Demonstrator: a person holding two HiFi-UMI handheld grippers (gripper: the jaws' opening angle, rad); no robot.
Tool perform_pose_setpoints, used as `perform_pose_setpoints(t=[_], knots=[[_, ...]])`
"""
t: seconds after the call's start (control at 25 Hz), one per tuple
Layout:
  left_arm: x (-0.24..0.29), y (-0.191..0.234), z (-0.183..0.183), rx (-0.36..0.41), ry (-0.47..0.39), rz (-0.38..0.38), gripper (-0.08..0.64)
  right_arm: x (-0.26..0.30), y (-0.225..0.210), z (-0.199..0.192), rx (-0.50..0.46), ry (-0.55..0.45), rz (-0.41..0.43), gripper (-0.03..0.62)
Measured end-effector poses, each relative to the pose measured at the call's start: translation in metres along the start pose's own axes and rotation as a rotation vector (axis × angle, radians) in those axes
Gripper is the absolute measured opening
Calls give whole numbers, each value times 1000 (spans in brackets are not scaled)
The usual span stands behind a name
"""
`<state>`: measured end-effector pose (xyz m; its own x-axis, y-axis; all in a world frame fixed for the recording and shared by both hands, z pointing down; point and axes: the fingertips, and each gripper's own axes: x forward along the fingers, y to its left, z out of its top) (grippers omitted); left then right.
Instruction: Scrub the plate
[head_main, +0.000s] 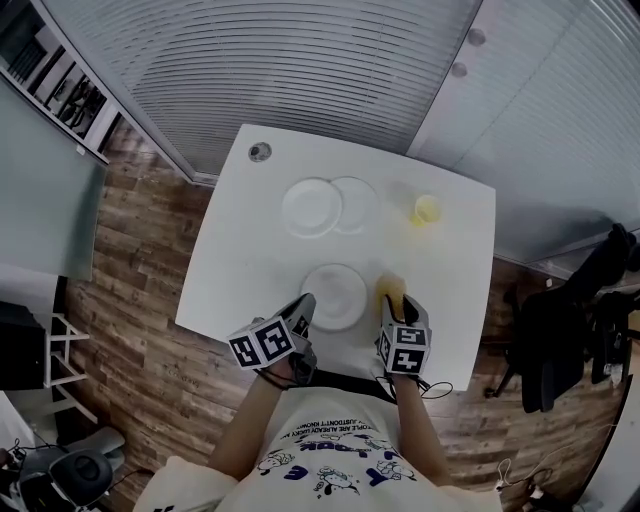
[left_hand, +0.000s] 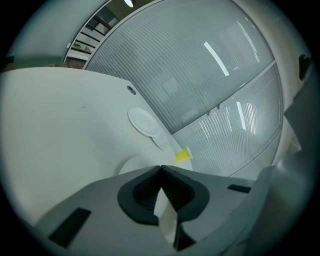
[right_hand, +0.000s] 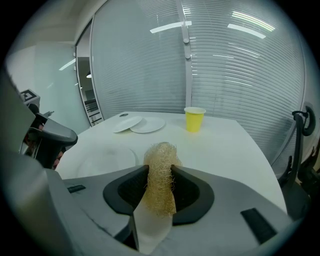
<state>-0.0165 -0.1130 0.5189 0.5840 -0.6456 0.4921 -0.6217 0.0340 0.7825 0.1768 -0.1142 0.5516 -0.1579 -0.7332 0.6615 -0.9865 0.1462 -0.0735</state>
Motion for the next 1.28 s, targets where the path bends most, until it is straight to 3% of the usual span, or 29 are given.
perform_pose_setpoints(t=[0.16, 0.36, 0.44, 0.56, 0.72, 0.92, 1.28], knots=[[0, 3, 0, -13, 4, 4, 28, 1, 0, 0, 12, -8, 3, 140], [1, 4, 0, -14, 7, 3, 28, -2, 1, 6, 21, -10, 12, 233], [2, 4, 0, -2, 6, 3, 28, -6, 0, 12, 28, -34, 8, 235], [1, 2, 3, 33, -3, 8, 28, -20, -1, 30, 54, -98, 4, 235], [-3, -6, 14, 83, -32, 1, 28, -48, 3, 75, 79, -263, 11, 205], [-6, -27, 28, 235, -85, 13, 28, -66, 15, 108, 13, -376, -4, 14], [-28, -81, 61, 597, -286, 17, 29, -79, 52, 117, 44, -446, 47, 3]])
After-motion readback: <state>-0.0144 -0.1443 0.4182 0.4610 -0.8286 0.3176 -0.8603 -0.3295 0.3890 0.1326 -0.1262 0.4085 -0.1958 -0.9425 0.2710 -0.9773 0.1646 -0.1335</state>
